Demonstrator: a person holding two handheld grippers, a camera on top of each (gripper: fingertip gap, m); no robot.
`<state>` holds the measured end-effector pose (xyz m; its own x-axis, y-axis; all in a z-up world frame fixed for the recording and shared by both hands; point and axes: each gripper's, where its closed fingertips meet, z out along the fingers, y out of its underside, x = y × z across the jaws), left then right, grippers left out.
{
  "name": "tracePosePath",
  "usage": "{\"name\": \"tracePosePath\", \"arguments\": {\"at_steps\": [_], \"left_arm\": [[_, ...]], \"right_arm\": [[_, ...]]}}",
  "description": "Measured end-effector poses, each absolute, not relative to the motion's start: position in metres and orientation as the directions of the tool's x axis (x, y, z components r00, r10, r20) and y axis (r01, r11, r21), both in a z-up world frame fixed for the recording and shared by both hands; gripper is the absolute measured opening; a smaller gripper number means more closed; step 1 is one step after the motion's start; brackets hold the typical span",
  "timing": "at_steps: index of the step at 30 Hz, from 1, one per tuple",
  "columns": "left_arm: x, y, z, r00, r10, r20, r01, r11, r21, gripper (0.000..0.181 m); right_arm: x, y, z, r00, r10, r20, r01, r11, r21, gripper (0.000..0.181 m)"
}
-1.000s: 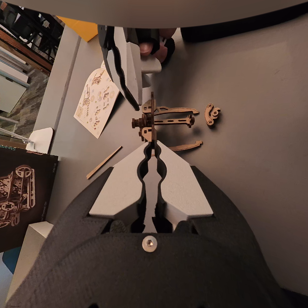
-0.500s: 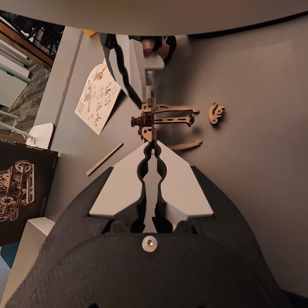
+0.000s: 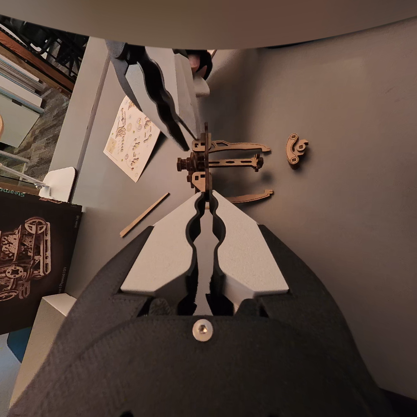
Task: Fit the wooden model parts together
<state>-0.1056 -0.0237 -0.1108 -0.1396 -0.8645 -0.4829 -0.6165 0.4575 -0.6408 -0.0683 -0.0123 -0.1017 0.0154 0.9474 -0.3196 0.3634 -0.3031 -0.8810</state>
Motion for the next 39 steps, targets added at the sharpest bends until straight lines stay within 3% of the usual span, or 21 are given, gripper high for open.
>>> {"name": "tracePosePath", "arguments": {"at_steps": [9,28,31,39], "left_arm": [[-0.106,-0.020,-0.112,-0.139,-0.868,-0.476,-0.620,0.451,-0.642,0.001],[-0.107,-0.014,-0.111,-0.162,-0.839,-0.520,-0.611,0.499,-0.615,0.001],[-0.108,-0.013,-0.111,-0.175,-0.826,-0.536,-0.605,0.520,-0.603,0.001],[-0.106,-0.015,-0.109,-0.241,-0.826,-0.510,-0.586,0.542,-0.602,0.000]], "right_arm": [[-0.073,-0.015,-0.098,-0.062,0.917,-0.394,0.338,-0.352,-0.873,0.013],[-0.076,-0.014,-0.103,-0.042,0.947,-0.318,0.366,-0.282,-0.887,0.010],[-0.077,-0.016,-0.095,-0.033,0.956,-0.293,0.355,-0.262,-0.897,0.018],[-0.076,-0.011,-0.086,0.004,0.963,-0.269,0.299,-0.258,-0.919,0.015]]}}
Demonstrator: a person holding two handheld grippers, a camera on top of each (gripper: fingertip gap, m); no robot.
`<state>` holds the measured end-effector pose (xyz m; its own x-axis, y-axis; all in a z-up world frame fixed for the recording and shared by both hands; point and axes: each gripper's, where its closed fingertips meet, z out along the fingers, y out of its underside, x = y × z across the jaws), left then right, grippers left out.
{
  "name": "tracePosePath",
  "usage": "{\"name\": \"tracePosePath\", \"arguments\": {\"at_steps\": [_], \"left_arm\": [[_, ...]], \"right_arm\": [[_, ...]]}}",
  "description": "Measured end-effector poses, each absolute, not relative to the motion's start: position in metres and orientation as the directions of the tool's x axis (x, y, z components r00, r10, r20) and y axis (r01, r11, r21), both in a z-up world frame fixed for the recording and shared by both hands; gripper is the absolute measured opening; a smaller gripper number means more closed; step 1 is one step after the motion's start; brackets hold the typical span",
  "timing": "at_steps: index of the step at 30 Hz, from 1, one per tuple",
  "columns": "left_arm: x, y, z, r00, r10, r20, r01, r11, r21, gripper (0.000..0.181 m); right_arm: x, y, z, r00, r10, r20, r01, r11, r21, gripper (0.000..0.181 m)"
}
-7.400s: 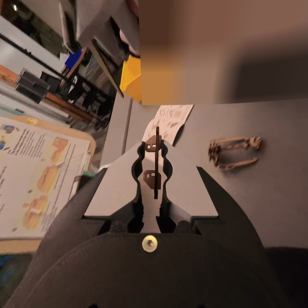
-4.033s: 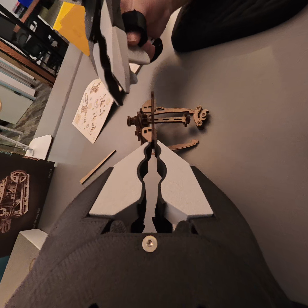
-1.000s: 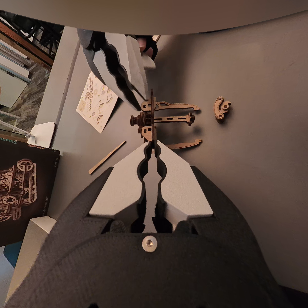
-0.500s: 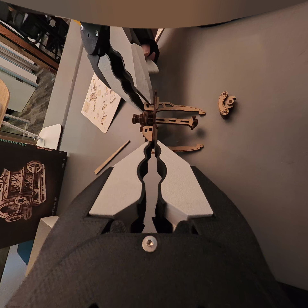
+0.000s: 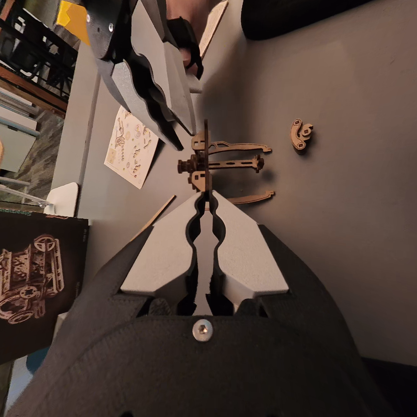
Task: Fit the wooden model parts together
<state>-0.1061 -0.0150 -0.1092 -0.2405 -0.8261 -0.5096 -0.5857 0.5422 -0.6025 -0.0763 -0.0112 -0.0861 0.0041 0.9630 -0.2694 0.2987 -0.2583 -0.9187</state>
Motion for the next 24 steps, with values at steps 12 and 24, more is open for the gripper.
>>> {"name": "tracePosePath", "arguments": {"at_steps": [12,24], "left_arm": [[-0.107,-0.010,-0.112,-0.207,-0.820,-0.533,-0.586,0.541,-0.603,0.000],[-0.107,-0.006,-0.110,-0.248,-0.816,-0.522,-0.566,0.560,-0.605,0.000]], "right_arm": [[-0.077,-0.010,-0.099,-0.011,0.945,-0.326,0.300,-0.308,-0.903,0.014],[-0.075,-0.007,-0.098,-0.015,0.939,-0.344,0.285,-0.326,-0.902,0.014]]}}
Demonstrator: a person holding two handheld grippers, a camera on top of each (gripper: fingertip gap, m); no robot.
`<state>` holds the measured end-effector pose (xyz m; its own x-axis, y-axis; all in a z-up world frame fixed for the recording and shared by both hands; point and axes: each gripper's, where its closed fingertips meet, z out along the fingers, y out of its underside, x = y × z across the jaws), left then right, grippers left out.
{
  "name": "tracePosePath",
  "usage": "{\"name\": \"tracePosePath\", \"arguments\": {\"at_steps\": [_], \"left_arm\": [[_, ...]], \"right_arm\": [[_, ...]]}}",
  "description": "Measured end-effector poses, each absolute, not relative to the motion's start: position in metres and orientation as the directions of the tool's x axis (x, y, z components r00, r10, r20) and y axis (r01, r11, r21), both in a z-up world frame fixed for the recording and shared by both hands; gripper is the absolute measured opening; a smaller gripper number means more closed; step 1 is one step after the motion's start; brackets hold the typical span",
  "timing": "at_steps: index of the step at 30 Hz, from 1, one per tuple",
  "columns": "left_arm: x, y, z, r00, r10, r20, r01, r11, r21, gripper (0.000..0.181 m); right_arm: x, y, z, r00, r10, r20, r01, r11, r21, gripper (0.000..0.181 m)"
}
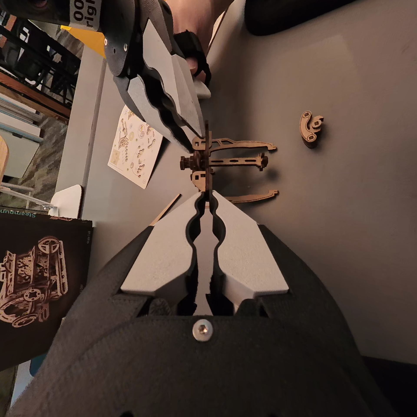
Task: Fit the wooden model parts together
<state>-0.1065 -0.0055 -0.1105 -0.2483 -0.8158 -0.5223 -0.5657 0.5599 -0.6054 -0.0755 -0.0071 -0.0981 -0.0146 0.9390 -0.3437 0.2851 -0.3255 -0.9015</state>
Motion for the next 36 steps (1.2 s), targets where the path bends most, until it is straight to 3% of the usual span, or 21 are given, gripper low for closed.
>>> {"name": "tracePosePath", "arguments": {"at_steps": [15,20,22,29,36], "left_arm": [[-0.106,-0.003,-0.112,-0.278,-0.818,-0.503,-0.578,0.561,-0.593,0.000],[-0.106,-0.004,-0.112,-0.280,-0.816,-0.505,-0.579,0.564,-0.589,0.000],[-0.106,-0.004,-0.112,-0.281,-0.815,-0.506,-0.579,0.565,-0.588,0.000],[-0.107,-0.004,-0.112,-0.292,-0.815,-0.500,-0.581,0.567,-0.584,0.000],[-0.105,-0.005,-0.112,-0.316,-0.807,-0.499,-0.580,0.580,-0.572,0.000]], "right_arm": [[-0.068,0.009,-0.085,0.040,0.905,-0.424,0.222,-0.422,-0.879,0.010],[-0.070,-0.015,-0.074,-0.077,0.973,-0.216,0.227,-0.194,-0.954,0.001],[-0.068,-0.004,-0.085,0.004,0.992,-0.126,0.293,-0.122,-0.948,0.000],[-0.067,-0.003,-0.075,0.007,0.985,-0.171,0.224,-0.168,-0.960,0.000],[-0.073,-0.010,-0.093,-0.014,0.983,-0.182,0.300,-0.169,-0.939,0.000]]}}
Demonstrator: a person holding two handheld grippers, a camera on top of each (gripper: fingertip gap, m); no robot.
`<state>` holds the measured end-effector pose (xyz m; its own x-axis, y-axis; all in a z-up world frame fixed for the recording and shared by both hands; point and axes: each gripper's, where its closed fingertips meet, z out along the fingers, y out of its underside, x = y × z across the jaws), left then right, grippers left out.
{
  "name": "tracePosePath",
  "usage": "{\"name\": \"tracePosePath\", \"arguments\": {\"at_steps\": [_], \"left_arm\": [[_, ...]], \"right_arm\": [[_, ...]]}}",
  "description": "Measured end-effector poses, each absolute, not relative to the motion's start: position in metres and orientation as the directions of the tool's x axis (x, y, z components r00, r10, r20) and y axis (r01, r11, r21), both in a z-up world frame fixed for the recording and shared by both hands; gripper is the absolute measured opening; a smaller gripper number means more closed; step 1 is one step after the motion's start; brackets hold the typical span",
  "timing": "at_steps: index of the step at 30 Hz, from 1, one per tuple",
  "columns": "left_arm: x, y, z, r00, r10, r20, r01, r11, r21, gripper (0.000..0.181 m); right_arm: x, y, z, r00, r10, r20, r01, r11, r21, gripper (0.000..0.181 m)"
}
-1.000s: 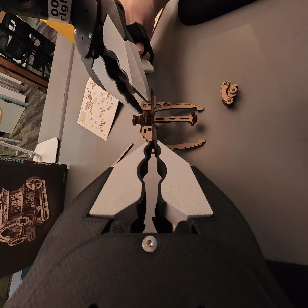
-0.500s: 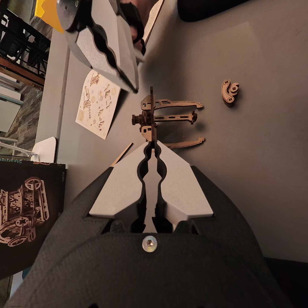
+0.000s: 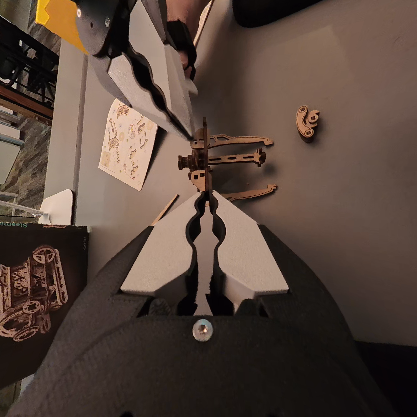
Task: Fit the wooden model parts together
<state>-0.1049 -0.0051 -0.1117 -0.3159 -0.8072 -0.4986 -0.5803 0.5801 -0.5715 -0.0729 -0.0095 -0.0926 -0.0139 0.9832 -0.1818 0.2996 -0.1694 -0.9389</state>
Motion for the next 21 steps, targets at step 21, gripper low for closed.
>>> {"name": "tracePosePath", "arguments": {"at_steps": [21], "left_arm": [[-0.1027,-0.0043,-0.1099,-0.287,-0.817,-0.500,-0.552,0.568,-0.611,0.001]], "right_arm": [[-0.0697,-0.0101,-0.0976,-0.027,0.996,-0.082,0.294,-0.070,-0.953,0.000]]}}
